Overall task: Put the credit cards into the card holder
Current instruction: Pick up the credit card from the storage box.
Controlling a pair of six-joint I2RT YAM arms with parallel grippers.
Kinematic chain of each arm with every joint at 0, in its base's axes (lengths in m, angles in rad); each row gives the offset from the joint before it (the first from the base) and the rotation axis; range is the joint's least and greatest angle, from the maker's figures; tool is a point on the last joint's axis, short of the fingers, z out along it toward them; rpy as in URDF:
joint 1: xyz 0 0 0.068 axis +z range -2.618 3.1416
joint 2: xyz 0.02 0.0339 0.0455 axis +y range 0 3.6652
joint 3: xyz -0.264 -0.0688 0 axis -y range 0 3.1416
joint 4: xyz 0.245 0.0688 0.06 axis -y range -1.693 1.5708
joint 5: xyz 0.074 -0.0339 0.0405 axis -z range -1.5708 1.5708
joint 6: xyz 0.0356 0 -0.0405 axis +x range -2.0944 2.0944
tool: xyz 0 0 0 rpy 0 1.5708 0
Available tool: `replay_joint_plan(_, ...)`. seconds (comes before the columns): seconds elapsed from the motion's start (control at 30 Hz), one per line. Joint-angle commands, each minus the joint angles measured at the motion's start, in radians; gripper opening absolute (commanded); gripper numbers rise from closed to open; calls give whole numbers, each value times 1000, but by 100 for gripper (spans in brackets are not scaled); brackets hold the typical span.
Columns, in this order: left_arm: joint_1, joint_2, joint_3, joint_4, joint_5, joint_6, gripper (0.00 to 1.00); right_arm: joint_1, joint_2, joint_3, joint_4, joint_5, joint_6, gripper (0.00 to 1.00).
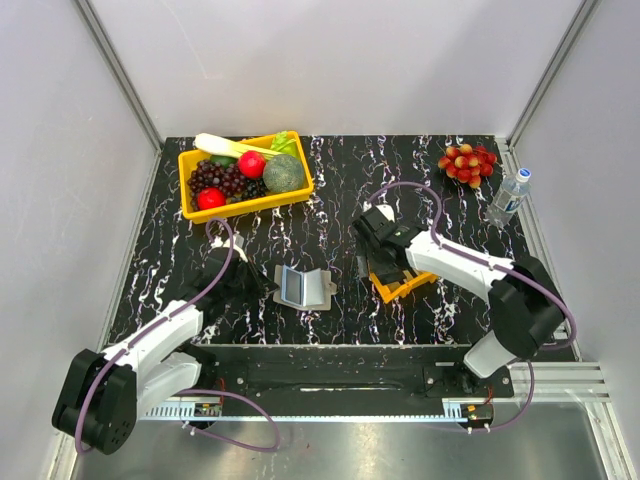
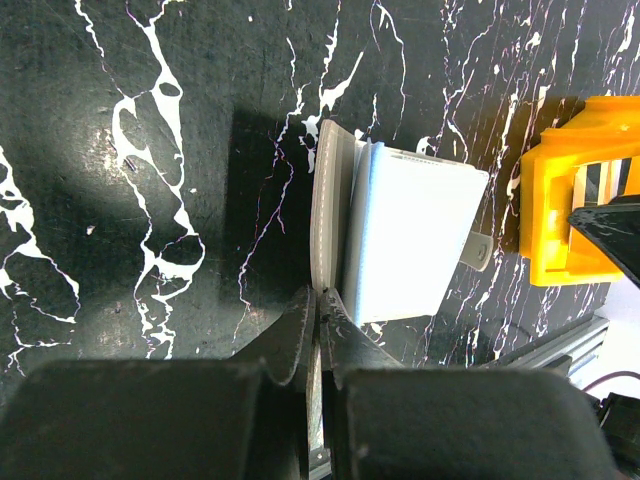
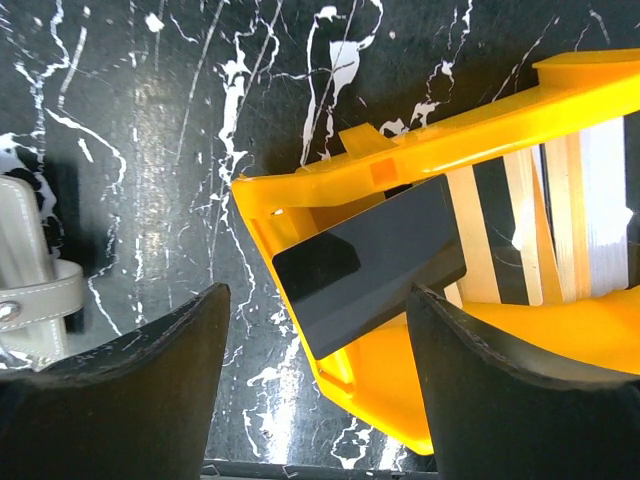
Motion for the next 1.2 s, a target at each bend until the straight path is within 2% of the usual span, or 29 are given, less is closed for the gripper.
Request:
replay_joint_plan(0.0, -4, -2, 39, 27, 15, 6, 0, 4, 46, 22, -2, 15, -25, 77)
replay_joint_plan(0.17, -2, -3, 37, 26, 15, 5, 0, 4, 79, 23, 12, 17, -35, 72)
replay_joint_plan(0.6, -4, -2, 31, 27, 13, 8, 0, -16, 46, -8, 21, 12, -36, 40)
replay_joint_plan(0.9, -2, -3, 29, 30, 10, 6, 0, -19, -16, 3, -11, 64, -53, 28)
replay_joint_plan(1.17, -4, -2, 22, 35, 12, 8, 0, -20, -56, -24, -39, 90, -38, 23)
